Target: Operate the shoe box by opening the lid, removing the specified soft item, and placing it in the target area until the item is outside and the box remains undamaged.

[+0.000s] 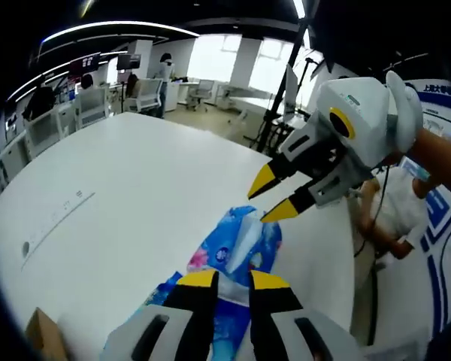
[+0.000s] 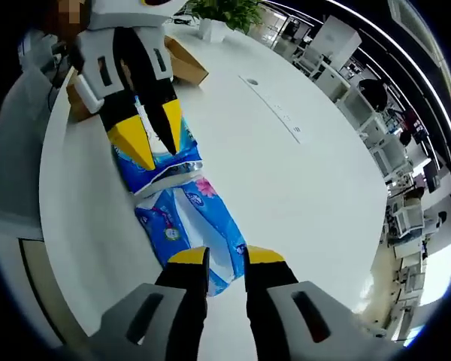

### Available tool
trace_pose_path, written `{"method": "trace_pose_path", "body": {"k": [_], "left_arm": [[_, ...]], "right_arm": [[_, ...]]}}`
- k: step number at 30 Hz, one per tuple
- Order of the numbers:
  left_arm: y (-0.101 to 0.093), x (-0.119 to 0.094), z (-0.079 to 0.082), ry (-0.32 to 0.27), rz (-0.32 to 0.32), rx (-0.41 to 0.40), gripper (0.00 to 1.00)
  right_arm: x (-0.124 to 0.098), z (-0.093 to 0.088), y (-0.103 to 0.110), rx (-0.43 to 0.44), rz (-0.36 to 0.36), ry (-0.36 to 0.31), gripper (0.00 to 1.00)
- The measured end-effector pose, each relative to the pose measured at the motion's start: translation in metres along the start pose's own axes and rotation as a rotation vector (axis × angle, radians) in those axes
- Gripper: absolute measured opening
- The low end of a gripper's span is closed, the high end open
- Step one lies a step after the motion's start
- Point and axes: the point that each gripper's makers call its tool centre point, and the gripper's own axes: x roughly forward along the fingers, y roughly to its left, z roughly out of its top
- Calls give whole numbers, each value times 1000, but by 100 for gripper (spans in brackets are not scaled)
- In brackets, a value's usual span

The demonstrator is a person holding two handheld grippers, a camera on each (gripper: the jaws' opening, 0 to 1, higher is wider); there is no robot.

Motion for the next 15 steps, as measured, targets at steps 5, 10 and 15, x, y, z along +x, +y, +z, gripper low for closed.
{"method": "trace_pose_path", "body": {"k": [5, 10, 15], "left_arm": [[-1, -16, -1, -25, 13, 18, 22], [-4, -34, -1, -56, 21, 37, 28], [-6, -58, -4, -89, 29, 33, 30]], "right_arm": [[-11, 5, 6, 33, -11, -13, 21], [-22, 12, 13, 92, -28, -36, 27], [-28, 16, 15, 155, -47, -73, 32]]}}
